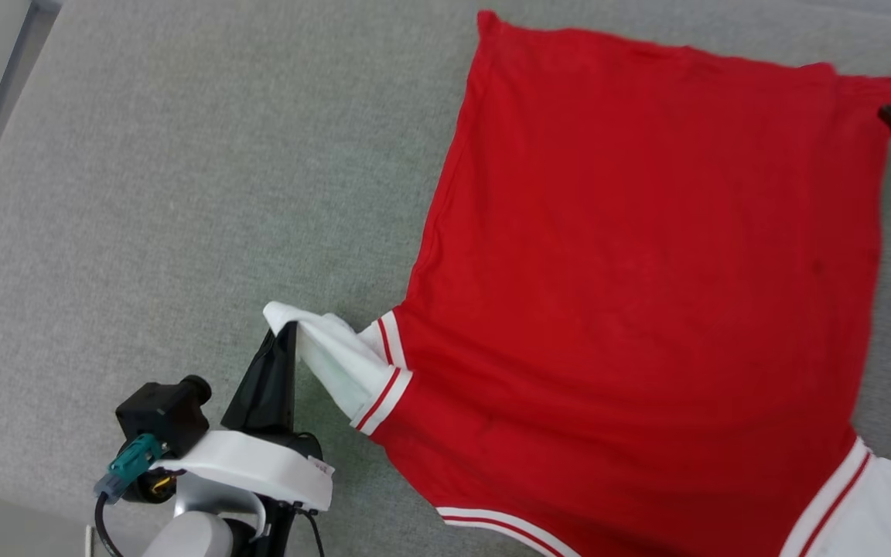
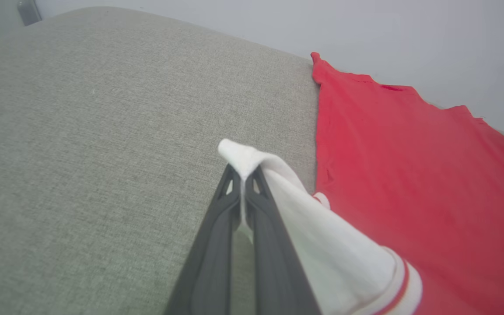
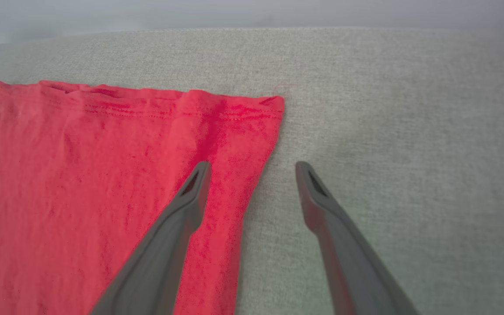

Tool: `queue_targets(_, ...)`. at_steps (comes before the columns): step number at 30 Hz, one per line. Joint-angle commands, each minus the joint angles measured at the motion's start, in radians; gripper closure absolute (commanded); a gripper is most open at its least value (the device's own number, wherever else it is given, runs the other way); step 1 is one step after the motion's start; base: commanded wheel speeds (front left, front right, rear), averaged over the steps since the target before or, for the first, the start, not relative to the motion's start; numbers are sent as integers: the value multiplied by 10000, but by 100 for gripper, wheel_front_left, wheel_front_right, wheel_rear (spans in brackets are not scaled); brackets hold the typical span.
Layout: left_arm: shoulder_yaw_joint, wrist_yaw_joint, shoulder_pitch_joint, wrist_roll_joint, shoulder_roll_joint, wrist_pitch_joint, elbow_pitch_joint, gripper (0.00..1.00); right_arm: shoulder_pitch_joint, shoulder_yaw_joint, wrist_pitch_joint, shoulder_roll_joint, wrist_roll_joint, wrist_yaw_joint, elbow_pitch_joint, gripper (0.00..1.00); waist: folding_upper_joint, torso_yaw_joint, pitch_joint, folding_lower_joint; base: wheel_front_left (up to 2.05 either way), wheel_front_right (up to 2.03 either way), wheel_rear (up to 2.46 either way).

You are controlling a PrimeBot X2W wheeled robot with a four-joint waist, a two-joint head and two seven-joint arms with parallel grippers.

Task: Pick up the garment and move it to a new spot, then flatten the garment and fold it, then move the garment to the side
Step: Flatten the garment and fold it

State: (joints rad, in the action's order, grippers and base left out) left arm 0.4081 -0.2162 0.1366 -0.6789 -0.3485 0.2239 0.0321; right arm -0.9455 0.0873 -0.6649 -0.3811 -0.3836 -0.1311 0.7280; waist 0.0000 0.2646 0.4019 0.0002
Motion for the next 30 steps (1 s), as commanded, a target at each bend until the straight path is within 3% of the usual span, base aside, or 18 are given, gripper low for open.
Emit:
queue_targets(1,-17,47,196,46,54,70,-3,100,-267,-33,-49,-75,100,8,63,0,0,419,583,-2,0,0,0)
queue_targets(10,63,382,603,123,318,243,-320,100,-893,-86,-749,-122,273,8,1113,0,0,795,1430,-2,0,0,0)
queue_targets(14,-3,435,594,143,327,292,-462,100,-461,-94,-2229,26,270,11,2155,0,0,777,1445,-2,0,0,0)
queue_targets(15,-21,451,589,139,333,295,-482,100,-419,-94,-2528,45,335,14,2317,55,0,767,1441,-2,0,0,0)
queue_targets(16,-40,468,594,134,340,300,-504,100,-426,-127,-2674,83,412,14,2356,94,0,759,1441,-2,0,0,0)
queue_targets(17,-54,474,607,129,347,311,-533,100,-456,-95,-2830,136,436,12,2423,100,0,751,1428,-2,0,0,0)
queue_targets(23,-66,546,586,115,272,315,-789,100,-703,-11,-2343,18,408,8,1865,100,0,638,1019,-2,0,0,0)
queue_targets(30,-248,291,138,41,-71,155,-1007,100,-243,-685,-1742,-540,253,12,765,100,0,-47,-253,-2,0,0,0)
